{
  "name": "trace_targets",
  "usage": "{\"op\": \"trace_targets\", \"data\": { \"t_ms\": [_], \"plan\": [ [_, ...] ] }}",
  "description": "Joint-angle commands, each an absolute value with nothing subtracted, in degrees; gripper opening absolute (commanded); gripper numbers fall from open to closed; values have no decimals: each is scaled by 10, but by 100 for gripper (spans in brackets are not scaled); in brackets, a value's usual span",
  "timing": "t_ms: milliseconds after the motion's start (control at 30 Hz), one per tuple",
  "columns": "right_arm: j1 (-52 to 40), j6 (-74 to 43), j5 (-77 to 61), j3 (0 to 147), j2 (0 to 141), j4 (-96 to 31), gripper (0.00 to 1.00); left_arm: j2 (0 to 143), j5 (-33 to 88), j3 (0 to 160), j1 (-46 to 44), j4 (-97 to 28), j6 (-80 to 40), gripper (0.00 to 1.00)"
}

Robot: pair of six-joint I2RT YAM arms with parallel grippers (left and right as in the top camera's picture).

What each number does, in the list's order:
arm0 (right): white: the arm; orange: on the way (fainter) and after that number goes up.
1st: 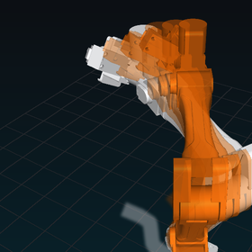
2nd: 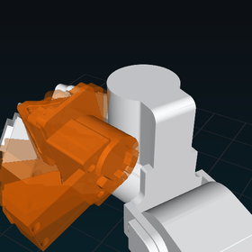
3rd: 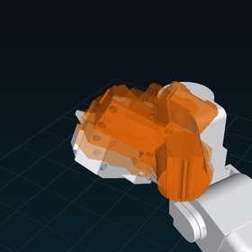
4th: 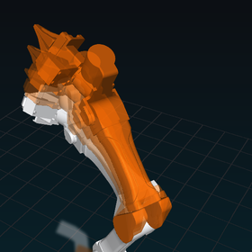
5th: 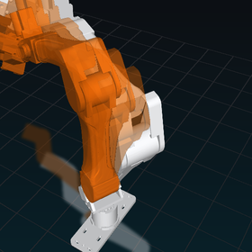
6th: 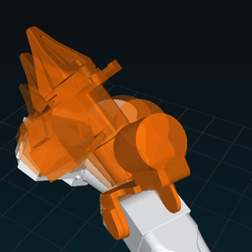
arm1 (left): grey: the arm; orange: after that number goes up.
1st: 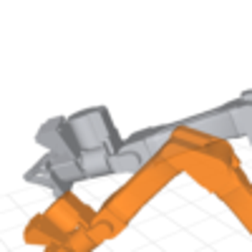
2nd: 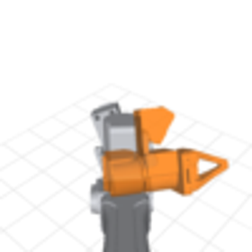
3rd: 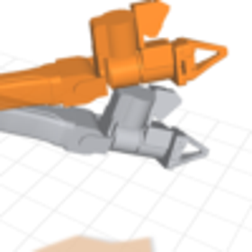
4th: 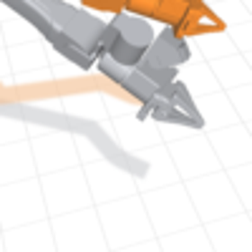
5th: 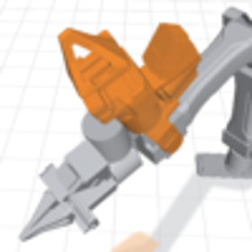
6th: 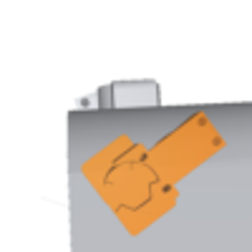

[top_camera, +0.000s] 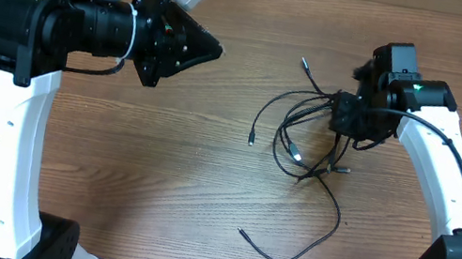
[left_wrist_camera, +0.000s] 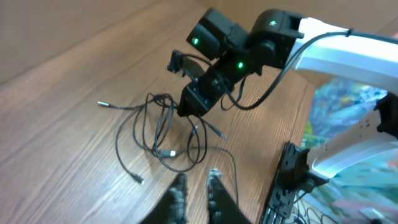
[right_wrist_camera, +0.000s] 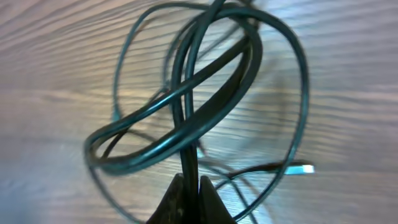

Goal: Untangle cables

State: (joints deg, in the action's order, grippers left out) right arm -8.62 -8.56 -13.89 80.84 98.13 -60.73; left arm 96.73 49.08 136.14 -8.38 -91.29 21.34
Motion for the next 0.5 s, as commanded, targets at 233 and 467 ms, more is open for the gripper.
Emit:
{"op": "trace_targets", "data": {
  "t_ms": [233, 467],
  "plan": [
    [-86, 78, -445, 893, 884, -634, 4, 967, 456, 1313, -87, -943, 215, 38],
    [-87, 58, -464, 928, 800, -664, 4, 967, 514, 1213, -100, -947, 281, 41]
  ]
}}
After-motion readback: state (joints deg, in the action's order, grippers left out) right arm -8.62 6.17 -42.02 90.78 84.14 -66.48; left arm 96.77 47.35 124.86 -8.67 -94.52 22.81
